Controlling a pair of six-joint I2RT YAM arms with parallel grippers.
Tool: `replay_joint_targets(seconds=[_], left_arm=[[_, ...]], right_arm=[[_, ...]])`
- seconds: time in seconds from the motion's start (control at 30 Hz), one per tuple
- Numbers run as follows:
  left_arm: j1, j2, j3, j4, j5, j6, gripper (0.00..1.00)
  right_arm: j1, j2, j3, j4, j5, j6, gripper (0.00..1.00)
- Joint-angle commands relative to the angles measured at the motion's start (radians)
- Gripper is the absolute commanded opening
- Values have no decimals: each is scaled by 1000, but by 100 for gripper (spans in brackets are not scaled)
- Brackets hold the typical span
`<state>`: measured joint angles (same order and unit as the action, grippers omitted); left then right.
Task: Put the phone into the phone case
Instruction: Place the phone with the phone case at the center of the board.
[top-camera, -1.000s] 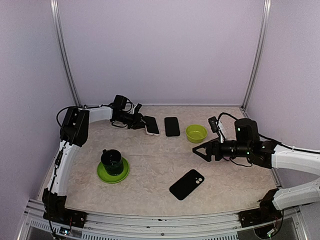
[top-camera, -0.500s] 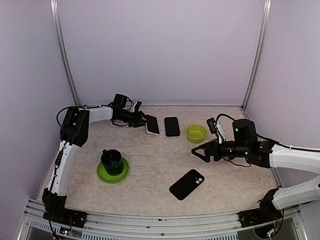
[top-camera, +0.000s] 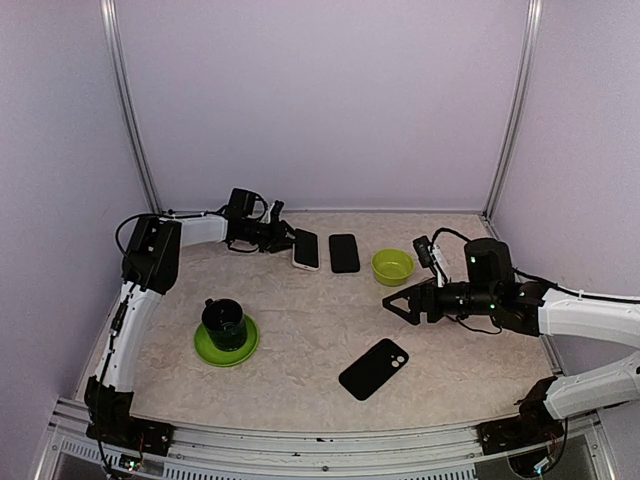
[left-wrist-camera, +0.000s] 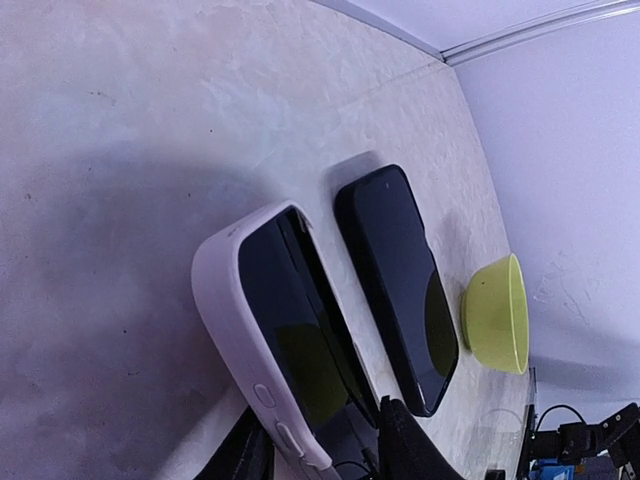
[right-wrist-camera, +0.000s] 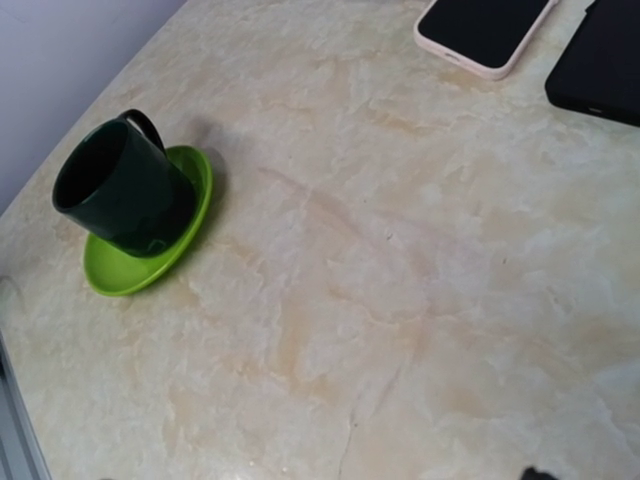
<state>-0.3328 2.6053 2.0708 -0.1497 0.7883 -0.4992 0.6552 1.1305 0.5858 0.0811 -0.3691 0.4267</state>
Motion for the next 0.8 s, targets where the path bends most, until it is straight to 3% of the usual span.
replay_joint_targets(seconds=[0.0, 0.23, 0.5, 0.77], left_arm=[[-13, 28, 11, 58, -2, -8, 36], [-11, 32, 10, 63, 6, -20, 37], [-6, -30, -75, 99, -26, -28, 54], [-3, -128, -193, 101, -122, -34, 56]], right_arm=[[-12, 7, -11, 27, -6, 2, 85], [-11, 3, -12, 19, -4, 2, 85], [-11, 5, -15, 24, -4, 5, 86], [-11, -20, -12, -11, 39, -12, 86]])
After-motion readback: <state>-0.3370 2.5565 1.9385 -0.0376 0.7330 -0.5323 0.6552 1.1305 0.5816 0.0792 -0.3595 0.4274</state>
